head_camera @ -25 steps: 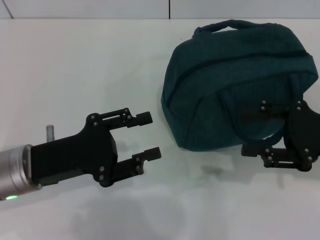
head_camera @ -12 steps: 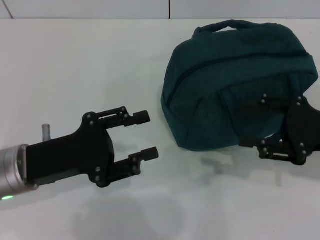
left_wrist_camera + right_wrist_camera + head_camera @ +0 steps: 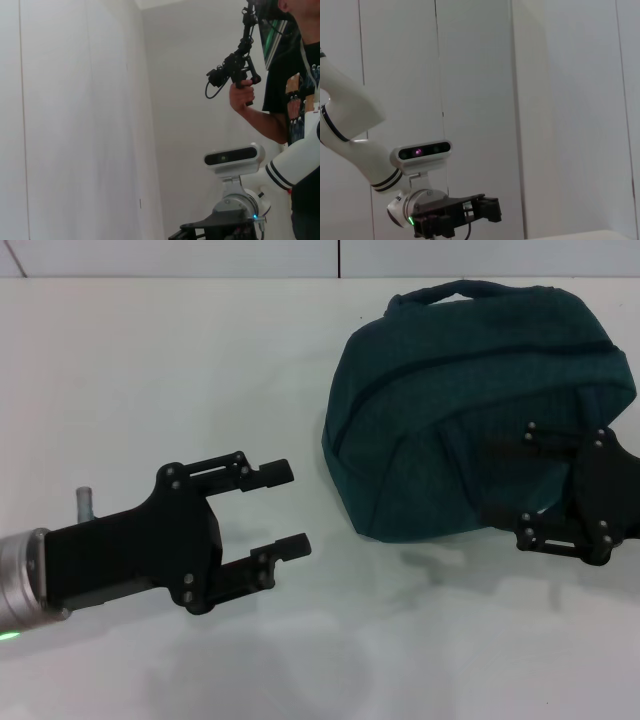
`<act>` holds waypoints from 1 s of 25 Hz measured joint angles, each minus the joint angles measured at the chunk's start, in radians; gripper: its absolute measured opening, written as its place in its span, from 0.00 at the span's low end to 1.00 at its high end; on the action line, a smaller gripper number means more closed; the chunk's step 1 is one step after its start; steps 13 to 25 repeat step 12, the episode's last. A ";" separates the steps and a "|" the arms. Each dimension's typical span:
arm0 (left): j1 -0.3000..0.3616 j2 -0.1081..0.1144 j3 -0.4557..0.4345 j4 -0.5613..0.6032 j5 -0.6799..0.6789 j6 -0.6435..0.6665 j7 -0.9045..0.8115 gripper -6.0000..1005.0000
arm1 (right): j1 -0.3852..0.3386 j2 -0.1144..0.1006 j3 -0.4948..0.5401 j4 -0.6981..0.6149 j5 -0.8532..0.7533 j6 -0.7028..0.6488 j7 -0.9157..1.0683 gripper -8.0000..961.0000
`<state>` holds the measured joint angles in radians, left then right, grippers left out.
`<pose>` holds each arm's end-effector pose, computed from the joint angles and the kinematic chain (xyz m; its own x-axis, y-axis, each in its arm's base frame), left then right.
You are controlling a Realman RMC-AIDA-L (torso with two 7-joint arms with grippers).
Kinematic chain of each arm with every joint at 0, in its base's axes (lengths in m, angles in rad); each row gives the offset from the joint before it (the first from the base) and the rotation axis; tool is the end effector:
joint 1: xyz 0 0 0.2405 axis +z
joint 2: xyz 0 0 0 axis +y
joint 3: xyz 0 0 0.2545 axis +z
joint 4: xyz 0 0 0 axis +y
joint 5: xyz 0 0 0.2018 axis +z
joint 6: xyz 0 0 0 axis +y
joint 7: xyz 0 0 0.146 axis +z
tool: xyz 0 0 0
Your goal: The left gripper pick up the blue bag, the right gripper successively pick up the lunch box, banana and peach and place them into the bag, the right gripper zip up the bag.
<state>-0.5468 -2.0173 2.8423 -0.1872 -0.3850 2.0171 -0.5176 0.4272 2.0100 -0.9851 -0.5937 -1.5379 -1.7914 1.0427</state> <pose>-0.2519 0.2411 -0.0060 0.6019 -0.1415 0.7859 0.0816 -0.9681 -0.2368 0.2319 0.2826 0.0156 0.7129 0.0081 -0.7012 -0.1281 -0.9816 -0.1416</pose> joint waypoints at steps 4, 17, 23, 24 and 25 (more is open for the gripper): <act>0.003 0.001 0.001 0.000 0.004 0.000 0.012 0.58 | 0.000 0.000 0.000 0.000 0.001 -0.001 -0.001 0.66; 0.016 -0.001 0.002 0.000 0.004 0.002 0.037 0.58 | -0.006 -0.001 0.004 0.018 0.041 0.000 -0.018 0.66; 0.016 -0.001 0.002 0.000 0.004 0.002 0.037 0.58 | -0.006 -0.001 0.004 0.018 0.041 0.000 -0.018 0.66; 0.016 -0.001 0.002 0.000 0.004 0.002 0.037 0.58 | -0.006 -0.001 0.004 0.018 0.041 0.000 -0.018 0.66; 0.016 -0.001 0.002 0.000 0.004 0.002 0.037 0.58 | -0.006 -0.001 0.004 0.018 0.041 0.000 -0.018 0.66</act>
